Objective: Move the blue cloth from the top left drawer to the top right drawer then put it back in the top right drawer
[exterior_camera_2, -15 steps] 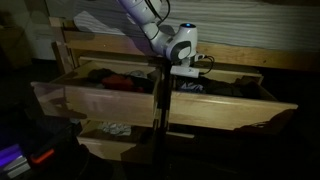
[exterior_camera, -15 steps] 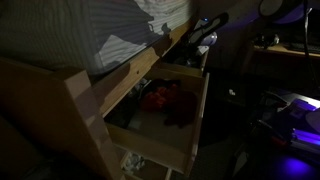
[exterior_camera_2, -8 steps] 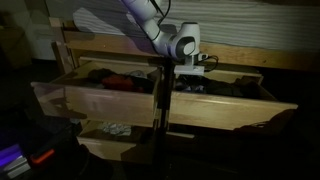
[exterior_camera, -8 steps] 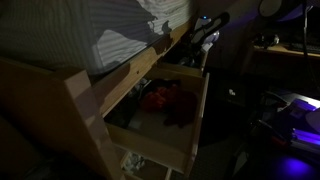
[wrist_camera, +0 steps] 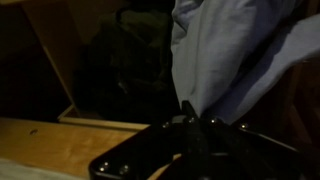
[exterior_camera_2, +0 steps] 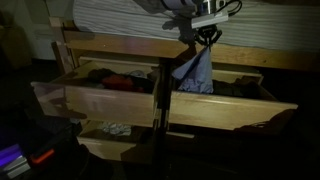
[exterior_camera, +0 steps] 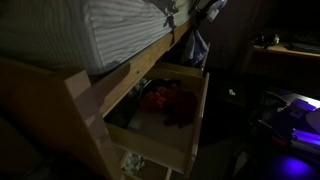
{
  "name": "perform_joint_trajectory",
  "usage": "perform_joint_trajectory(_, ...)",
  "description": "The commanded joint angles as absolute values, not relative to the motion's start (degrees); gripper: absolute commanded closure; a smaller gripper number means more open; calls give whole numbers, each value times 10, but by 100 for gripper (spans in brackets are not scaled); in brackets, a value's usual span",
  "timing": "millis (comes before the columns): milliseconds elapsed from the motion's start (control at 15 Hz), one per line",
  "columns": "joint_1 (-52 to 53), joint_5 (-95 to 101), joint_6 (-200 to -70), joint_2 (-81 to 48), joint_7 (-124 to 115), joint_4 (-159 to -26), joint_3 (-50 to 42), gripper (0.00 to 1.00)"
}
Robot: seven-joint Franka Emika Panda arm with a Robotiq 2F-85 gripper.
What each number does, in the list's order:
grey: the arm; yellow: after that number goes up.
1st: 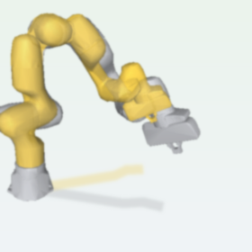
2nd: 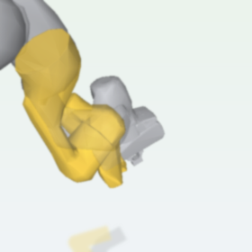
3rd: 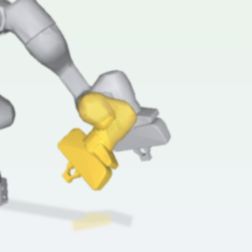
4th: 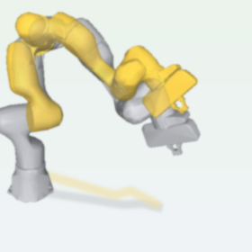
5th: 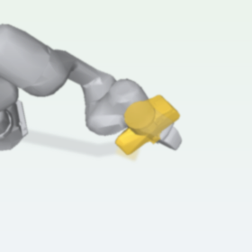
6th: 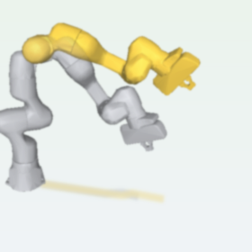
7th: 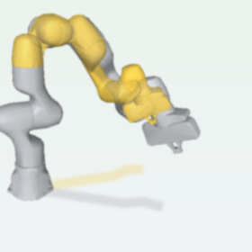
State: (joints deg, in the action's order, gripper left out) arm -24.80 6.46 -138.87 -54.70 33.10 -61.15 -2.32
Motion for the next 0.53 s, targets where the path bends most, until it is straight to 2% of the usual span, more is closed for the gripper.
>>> perform_joint_trajectory(0,-247,70,-1396,-436,366,-689,-14,99)
perform_joint_trajectory(467,-208,111,-1426,-263,398,-777,-7,99)
